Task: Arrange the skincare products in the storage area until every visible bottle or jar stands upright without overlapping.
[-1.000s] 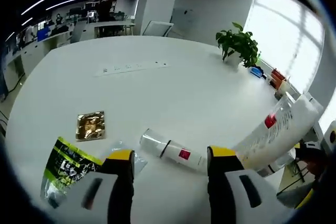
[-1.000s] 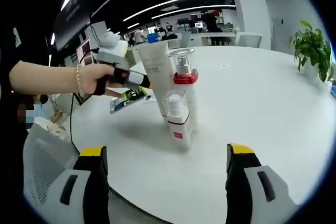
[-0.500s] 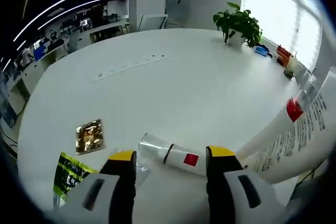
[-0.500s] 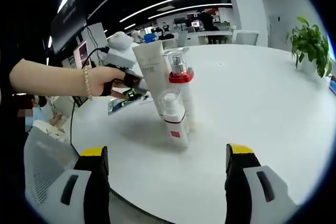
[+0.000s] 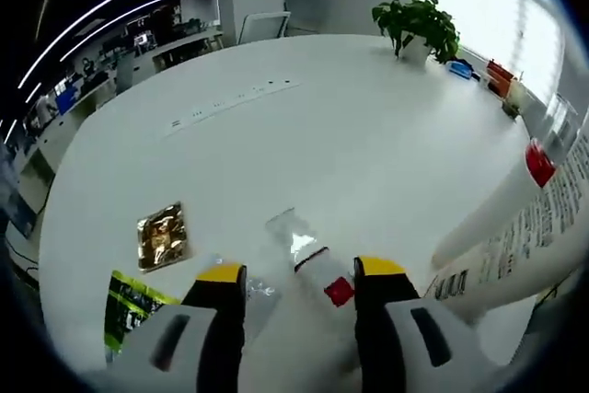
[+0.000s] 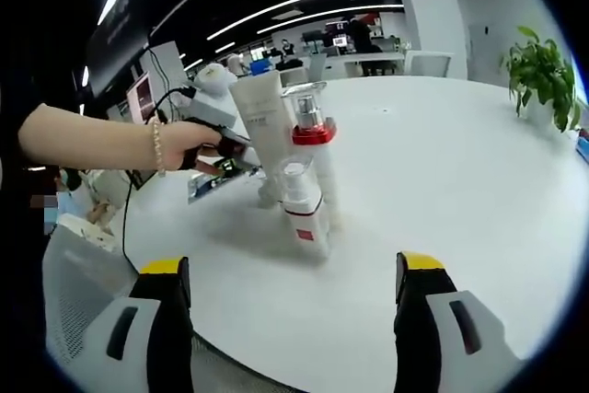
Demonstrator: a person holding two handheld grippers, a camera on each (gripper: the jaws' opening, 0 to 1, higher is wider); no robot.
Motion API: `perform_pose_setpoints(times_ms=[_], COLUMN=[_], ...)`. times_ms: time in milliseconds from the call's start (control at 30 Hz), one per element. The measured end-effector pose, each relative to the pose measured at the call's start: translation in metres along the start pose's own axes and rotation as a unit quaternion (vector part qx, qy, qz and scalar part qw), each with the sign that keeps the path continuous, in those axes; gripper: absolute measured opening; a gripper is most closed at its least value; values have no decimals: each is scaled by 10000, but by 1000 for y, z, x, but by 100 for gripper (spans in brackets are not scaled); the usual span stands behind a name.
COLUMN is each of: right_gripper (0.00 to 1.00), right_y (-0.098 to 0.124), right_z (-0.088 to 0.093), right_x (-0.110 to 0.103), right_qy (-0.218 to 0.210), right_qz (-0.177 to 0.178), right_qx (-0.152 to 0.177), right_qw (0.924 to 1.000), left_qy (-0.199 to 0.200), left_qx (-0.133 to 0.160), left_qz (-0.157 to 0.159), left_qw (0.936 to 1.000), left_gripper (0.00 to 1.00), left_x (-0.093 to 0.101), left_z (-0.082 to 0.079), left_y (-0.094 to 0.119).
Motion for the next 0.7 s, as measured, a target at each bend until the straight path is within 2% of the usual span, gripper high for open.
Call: perform_pose_setpoints(times_ms=[200,300,400,567,700], right_gripper=[92,92,92,92,92], right_y=[-1,-1,0,0,0], right_z=[0,0,0,0,0], right_x=[1,2,2,2,2], right_qy=[-29,-37,-43,-50,-40], right_qz=[6,12,16,18,22], right_qx=[18,30,34,36,35], right_qw=[10000,10000,10000,10000,10000], left_qy=[-169,-322,-358,-371,-234], left_qx=[-76,-114,-112,-113,-116], left_qz=[-20,-76,-6,49,91], left_qw=[9998,9994,9993,9992,9996], left_gripper=[28,26,20,18,18], left_x=[-6,-9,-7,-5,-5], left_z=[2,4,4,5,5], left_y=[1,-2,-3,-2,0])
Point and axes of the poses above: the point that each gripper's makers call its tool centre point, and the gripper's own axes: y roughly backward along the fingers, x roughly to its right, z roughly out of its underside, the point moved 3 cm from there along y, roughly backward along the fingers, and after that the axes turned 5 degrees about z, right-handed, at the moved point
